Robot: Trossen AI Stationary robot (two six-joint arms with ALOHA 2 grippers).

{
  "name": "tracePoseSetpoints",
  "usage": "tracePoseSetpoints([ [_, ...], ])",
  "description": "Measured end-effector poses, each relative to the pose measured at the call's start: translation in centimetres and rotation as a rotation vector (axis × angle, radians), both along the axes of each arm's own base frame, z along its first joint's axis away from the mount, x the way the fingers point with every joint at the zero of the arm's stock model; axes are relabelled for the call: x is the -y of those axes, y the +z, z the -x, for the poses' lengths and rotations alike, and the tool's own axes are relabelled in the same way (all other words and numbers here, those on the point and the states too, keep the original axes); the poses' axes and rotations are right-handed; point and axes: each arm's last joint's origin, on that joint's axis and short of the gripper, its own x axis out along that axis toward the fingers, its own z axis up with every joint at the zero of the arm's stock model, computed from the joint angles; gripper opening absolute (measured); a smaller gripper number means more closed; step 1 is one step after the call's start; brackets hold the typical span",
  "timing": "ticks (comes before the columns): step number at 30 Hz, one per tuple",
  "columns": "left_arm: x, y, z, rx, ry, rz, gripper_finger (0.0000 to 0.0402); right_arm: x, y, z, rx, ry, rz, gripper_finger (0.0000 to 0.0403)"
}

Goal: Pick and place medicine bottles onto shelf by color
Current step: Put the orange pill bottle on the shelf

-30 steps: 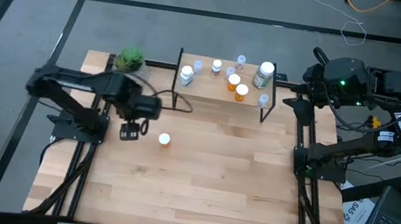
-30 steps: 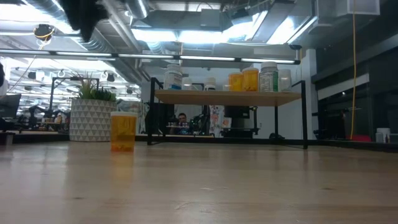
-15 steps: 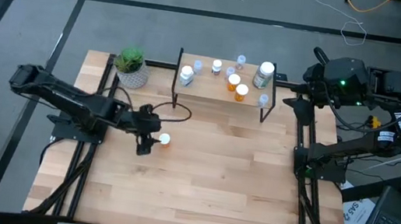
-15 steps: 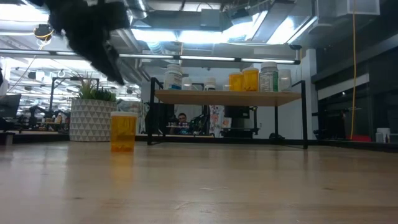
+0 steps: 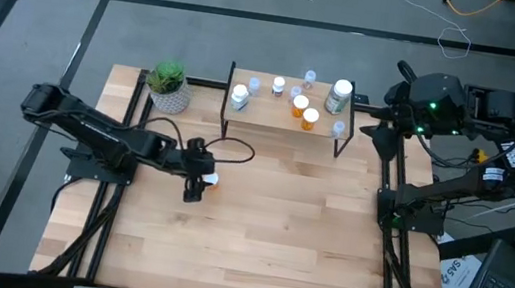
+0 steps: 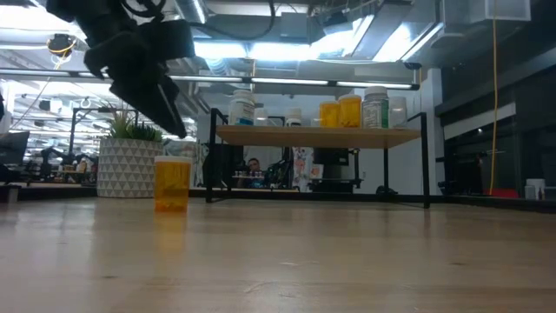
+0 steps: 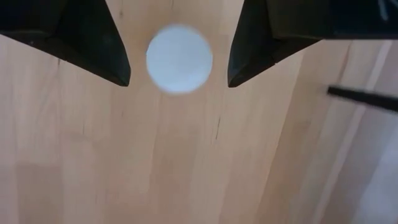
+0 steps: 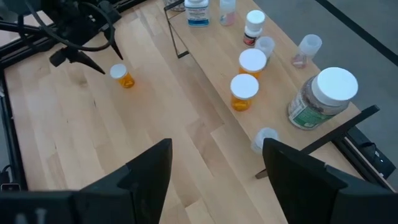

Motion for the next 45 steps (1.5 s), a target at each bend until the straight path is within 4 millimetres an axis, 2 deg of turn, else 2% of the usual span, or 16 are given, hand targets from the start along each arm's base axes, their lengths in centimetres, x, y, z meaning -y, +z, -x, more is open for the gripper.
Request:
tracePoseSetpoints([
  [9, -0.4, -0.5, -0.3, -0.019, 0.040, 0.005, 0.0320, 0.1, -0.1, -0.4, -0.010, 0.002, 0.000, 0.0251],
  [13, -0.5, -0.6, -0.2, -0.029, 0.042, 0.003, 0.0332, 0.1, -0.1, -0.4, -0.011, 0.003, 0.001, 0.0251],
  [22, -0.3, -1.6, -0.5, -0.091, 0.017, 0.043, 0.0330, 0.1, -0.1, -0.4, -0.012, 0.005, 0.002, 0.0251],
  [26, -0.2, -3.0, -1.1, -0.150, 0.021, 0.036, 0.0333, 0.1, -0.1, -0.4, -0.012, 0.005, 0.002, 0.0251],
  [34, -0.1, -4.2, -2.4, -0.121, 0.026, 0.037, 0.0332, 0.1, -0.1, -0.4, -0.012, 0.005, 0.003, 0.0251],
  [41, -0.1, -4.4, -2.2, -0.146, 0.036, 0.039, 0.0316, 0.1, -0.1, -0.4, -0.013, 0.008, 0.005, 0.0251],
  [45, -0.1, -4.4, -2.3, -0.141, 0.038, 0.041, 0.0291, 0.1, -0.1, -0.4, -0.016, 0.016, 0.012, 0.0251],
])
